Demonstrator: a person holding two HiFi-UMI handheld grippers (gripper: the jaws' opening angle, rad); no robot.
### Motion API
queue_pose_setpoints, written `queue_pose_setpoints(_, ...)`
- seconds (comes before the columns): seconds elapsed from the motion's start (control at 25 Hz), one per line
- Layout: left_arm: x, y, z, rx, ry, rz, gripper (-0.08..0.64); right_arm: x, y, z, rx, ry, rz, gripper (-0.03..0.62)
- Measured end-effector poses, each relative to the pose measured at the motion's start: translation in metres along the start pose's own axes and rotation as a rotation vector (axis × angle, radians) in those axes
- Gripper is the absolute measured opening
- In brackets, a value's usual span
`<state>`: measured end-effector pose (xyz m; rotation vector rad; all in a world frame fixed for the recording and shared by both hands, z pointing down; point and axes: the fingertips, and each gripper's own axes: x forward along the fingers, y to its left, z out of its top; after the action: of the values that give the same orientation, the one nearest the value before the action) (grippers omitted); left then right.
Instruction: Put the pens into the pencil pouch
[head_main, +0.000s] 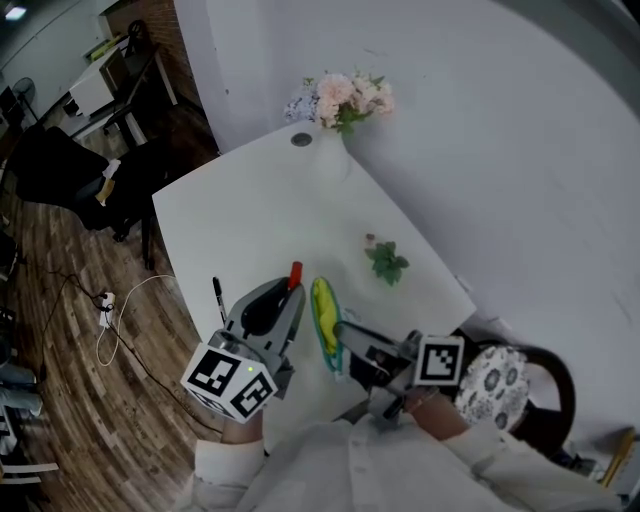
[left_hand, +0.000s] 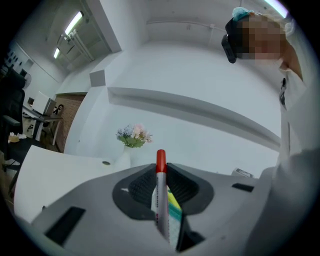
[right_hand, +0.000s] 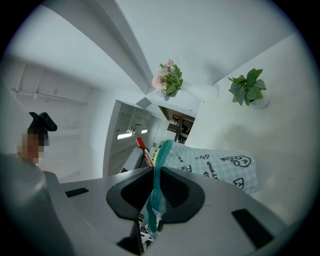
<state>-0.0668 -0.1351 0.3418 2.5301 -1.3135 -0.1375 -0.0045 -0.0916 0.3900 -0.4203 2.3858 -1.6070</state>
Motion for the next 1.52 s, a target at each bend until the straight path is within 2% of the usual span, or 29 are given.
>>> queue_pose_setpoints(0.32, 0.003, -0.016, 0.041, 0.041, -0.175, -0.061, 0.066, 0.001, 0.002, 0.000, -0.003, 0.009, 0.007, 0.043)
queue_pose_setpoints(0.64, 0.008, -0.017, 0.063, 0.050, -0.295, -0.083, 0.066, 0.004, 0.005, -0.003, -0.017, 0.018, 0.015, 0.043)
queue_pose_setpoints(0.8, 0.010, -0.019, 0.066, 0.023, -0.343, -0.111, 0.066, 0.005, 0.004, -0.006, -0.011, 0.027, 0.014, 0.043)
queue_pose_setpoints(1.12, 0.015, -0.024, 0.065, 0.016, -0.361, -0.141, 0.066, 0.007, 0.006, -0.007, -0.021, 0.048, 0.022, 0.043)
queue_pose_setpoints(1.52, 0.024, -0.021, 0.050, 0.007, -0.302, -0.170, 0.066, 0.008, 0.005, -0.009, -0.010, 0.053, 0.028, 0.043)
